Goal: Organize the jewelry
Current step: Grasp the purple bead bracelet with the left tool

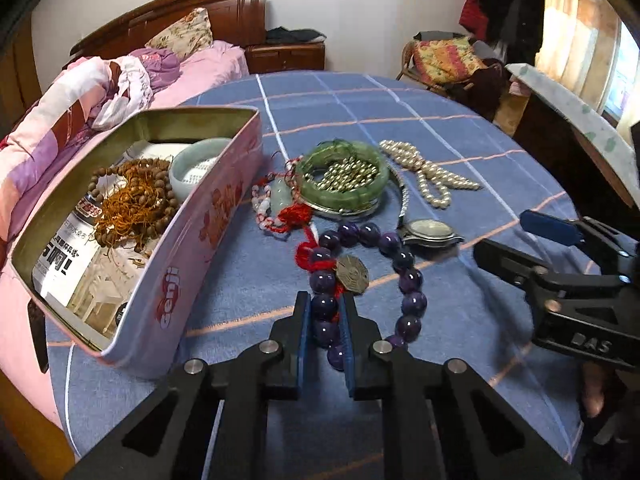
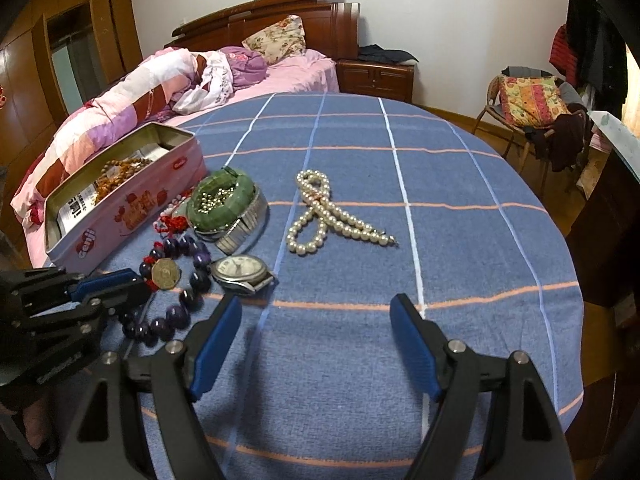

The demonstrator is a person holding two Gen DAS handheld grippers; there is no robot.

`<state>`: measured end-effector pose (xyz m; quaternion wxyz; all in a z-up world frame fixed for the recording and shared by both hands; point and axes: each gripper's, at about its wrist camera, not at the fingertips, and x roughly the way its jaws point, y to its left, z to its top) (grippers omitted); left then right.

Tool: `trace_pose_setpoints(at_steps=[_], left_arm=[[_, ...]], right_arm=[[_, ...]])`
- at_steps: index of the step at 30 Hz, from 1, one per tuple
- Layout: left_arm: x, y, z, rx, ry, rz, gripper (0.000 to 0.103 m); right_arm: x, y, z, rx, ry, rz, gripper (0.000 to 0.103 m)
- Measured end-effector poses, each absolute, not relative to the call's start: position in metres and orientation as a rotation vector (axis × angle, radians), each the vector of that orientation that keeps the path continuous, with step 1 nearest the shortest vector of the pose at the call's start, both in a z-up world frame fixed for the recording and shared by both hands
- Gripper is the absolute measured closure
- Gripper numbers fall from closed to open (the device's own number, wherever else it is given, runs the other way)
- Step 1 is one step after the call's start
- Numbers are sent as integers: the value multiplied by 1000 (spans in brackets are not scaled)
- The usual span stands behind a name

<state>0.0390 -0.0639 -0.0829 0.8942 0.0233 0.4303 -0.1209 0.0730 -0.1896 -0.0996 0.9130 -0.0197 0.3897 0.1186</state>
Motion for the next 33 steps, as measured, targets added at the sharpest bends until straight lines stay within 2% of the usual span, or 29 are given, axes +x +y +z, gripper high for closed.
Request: trace_pose_setpoints(at_steps=[9, 18, 24, 33], left_arm=[[18, -64, -41, 57, 737, -270, 90], [14, -60, -31, 91, 667, -269, 90], [21, -69, -54, 129, 722, -298, 90], [26, -71, -79, 109, 813, -385, 90]], right_arm=[[72, -193, -99, -28, 794, 240, 23], [69, -190, -95, -29, 768, 255, 24], [70, -193, -92, 51, 770, 332, 36], [71, -185, -87, 58, 763, 363, 37]])
